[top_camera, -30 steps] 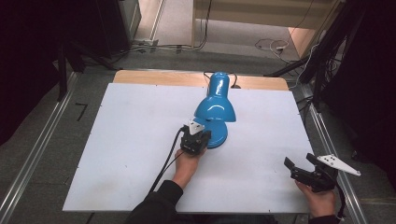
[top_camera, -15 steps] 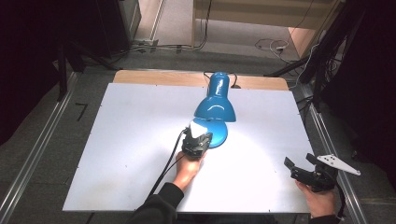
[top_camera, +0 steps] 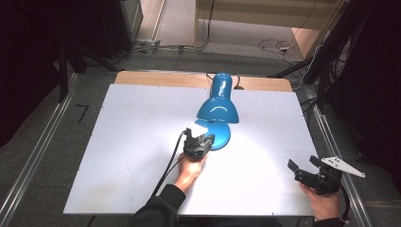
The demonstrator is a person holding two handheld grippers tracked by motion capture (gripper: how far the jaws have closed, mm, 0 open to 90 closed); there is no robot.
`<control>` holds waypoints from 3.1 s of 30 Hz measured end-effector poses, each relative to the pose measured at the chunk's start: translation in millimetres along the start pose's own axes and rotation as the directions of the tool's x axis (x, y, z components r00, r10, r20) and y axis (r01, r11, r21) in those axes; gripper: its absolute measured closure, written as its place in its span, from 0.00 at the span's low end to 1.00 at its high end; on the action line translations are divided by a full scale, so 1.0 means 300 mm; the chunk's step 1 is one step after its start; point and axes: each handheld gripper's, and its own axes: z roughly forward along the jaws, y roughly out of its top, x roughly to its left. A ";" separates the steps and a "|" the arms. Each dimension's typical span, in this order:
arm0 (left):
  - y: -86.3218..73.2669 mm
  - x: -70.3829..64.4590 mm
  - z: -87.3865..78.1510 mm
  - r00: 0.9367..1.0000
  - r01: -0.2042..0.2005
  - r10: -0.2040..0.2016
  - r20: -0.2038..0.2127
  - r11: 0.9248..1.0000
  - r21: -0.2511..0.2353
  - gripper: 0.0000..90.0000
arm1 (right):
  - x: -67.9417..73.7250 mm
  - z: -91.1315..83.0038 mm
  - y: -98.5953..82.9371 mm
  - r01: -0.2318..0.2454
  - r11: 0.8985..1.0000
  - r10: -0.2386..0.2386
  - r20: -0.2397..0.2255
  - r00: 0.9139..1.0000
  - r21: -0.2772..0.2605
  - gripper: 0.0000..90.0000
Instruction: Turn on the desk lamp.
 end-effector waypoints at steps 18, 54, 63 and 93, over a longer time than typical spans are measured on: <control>0.011 0.005 -0.062 1.000 -0.024 0.024 -0.004 1.000 -0.010 0.88 | -0.003 0.000 0.000 -0.003 1.000 0.003 0.001 1.000 0.003 0.05; 0.009 0.086 -0.167 0.997 -0.021 0.020 -0.075 1.000 0.000 0.33 | -0.004 0.010 -0.006 -0.012 1.000 0.012 -0.004 1.000 0.022 0.05; 0.003 0.108 -0.200 0.996 -0.011 0.011 -0.086 1.000 -0.005 0.30 | -0.008 0.006 -0.006 -0.020 1.000 0.020 -0.004 1.000 0.020 0.05; -0.021 0.202 -0.349 0.993 0.033 -0.037 -0.112 0.999 -0.040 0.28 | -0.011 -0.004 -0.010 -0.018 1.000 0.018 -0.002 1.000 0.018 0.05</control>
